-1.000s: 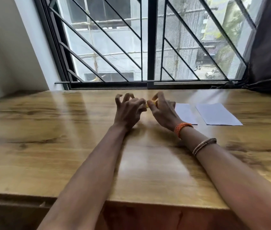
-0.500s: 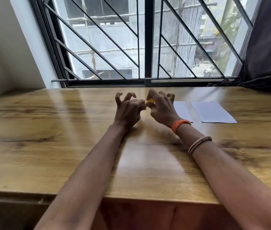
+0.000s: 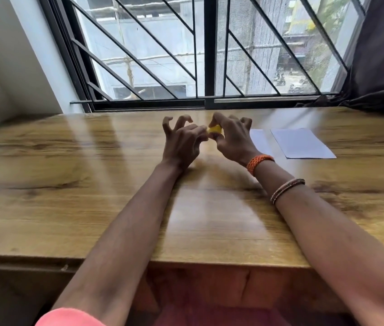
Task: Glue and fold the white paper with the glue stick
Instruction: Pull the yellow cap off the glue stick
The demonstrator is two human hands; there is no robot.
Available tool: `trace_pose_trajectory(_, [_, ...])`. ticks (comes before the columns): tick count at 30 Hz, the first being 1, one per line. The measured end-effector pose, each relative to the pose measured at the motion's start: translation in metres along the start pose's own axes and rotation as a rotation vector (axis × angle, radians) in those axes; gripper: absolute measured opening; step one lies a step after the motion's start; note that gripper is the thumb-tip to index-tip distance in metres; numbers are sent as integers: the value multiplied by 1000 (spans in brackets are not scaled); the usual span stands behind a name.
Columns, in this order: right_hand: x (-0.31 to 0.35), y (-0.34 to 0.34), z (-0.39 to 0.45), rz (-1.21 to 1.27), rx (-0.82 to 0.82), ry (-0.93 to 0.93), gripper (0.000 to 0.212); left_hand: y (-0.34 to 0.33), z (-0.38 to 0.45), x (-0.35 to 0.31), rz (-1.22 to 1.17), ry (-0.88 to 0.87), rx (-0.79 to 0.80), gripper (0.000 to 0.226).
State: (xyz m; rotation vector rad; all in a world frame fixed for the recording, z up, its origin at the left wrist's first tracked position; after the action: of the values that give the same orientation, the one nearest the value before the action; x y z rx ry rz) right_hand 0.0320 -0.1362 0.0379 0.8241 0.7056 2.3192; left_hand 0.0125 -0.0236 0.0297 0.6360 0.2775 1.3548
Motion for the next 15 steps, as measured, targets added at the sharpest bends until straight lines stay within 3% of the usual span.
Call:
trace_pose_trajectory(4, [1,4,-1,20,-32,22,18,-1,-1,2,-4,19,2,14])
trace_pose_trajectory(8, [-7,-3,-2,72,33,-80,30,-1,0,2,11,11,-27,13])
trace_pose_trajectory(15, [-3,-1,0,48,-37,-32,12,0,0,1,-6,30,-26,16])
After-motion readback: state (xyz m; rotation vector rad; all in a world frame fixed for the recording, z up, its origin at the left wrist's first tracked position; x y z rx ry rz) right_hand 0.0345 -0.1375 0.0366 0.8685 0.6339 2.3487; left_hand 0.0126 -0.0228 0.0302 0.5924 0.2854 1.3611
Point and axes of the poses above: each hand's wrist, its own z-axis towards the middle knuckle, its own y-axis out of the back of the hand, x = y × z, the point moved 7 cm from there along z, towards the middle knuckle, and after that the axes turned 7 degrees about z, right-handed, at the moved point
